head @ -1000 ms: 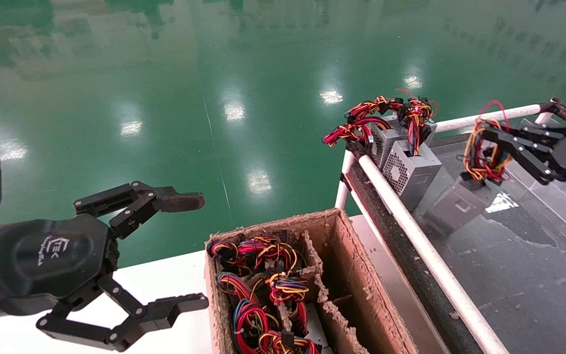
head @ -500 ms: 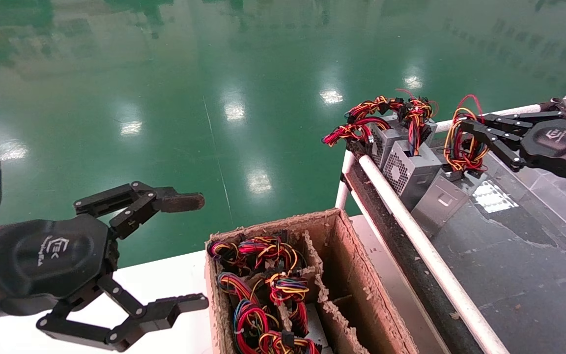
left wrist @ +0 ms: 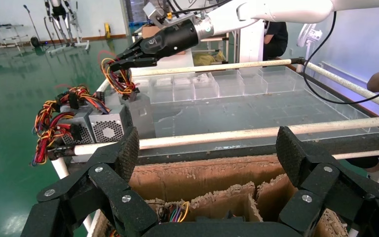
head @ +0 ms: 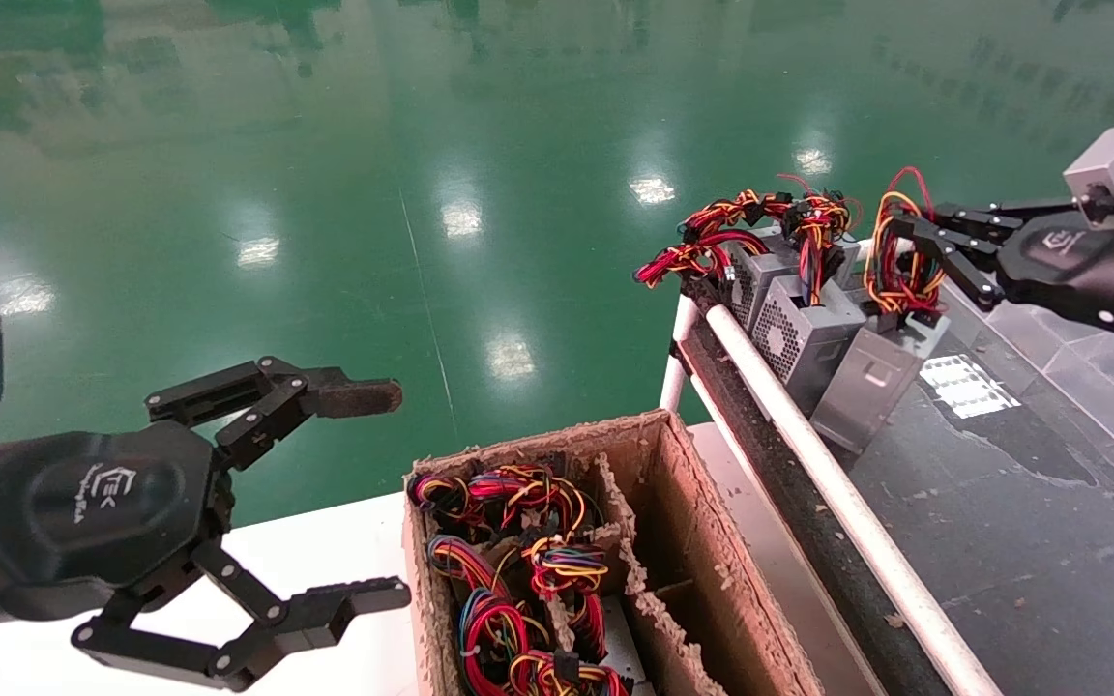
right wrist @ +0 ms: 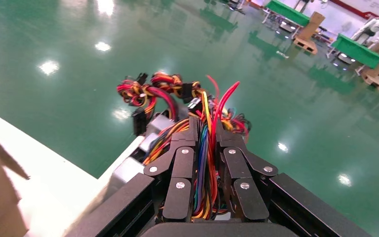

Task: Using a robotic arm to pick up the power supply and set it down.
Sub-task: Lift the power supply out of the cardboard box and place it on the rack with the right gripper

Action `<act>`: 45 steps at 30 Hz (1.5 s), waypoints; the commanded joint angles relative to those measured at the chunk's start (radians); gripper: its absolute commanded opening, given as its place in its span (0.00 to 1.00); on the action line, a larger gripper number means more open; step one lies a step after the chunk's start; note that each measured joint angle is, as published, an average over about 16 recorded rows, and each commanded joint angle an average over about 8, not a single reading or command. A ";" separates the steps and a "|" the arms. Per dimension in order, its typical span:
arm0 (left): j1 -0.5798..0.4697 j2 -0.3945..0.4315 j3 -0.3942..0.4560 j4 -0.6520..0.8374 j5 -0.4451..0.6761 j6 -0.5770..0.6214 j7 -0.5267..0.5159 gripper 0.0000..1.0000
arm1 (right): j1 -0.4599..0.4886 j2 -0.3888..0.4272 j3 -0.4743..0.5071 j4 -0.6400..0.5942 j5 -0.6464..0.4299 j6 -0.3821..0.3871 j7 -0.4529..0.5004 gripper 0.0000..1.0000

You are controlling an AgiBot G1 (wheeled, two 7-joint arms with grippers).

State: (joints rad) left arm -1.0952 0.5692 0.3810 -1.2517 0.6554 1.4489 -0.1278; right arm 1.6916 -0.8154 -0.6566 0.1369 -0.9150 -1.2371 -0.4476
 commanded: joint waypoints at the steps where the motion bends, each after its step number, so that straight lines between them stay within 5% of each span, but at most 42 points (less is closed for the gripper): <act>1: 0.000 0.000 0.000 0.000 0.000 0.000 0.000 1.00 | 0.011 -0.011 -0.001 -0.018 -0.002 0.007 -0.009 0.00; 14: 0.000 0.000 0.000 0.000 0.000 0.000 0.000 1.00 | 0.045 -0.084 -0.009 -0.084 -0.016 0.051 -0.066 0.00; 28: 0.000 0.000 0.000 0.000 0.000 0.000 0.000 1.00 | 0.065 -0.168 -0.005 -0.117 -0.012 0.208 -0.135 0.00; 42: 0.000 0.000 0.000 0.000 0.000 0.000 0.000 1.00 | 0.062 -0.181 -0.004 -0.120 -0.012 0.149 -0.136 0.00; 44: 0.000 0.000 0.000 0.000 0.000 0.000 0.000 1.00 | 0.062 -0.182 -0.005 -0.124 -0.012 0.151 -0.136 0.06; 45: 0.000 0.000 0.000 0.000 0.000 0.000 0.000 1.00 | 0.062 -0.183 -0.005 -0.125 -0.013 0.151 -0.136 0.18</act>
State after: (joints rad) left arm -1.0953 0.5692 0.3812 -1.2517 0.6552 1.4489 -0.1277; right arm 1.7537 -0.9975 -0.6618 0.0129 -0.9277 -1.0862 -0.5825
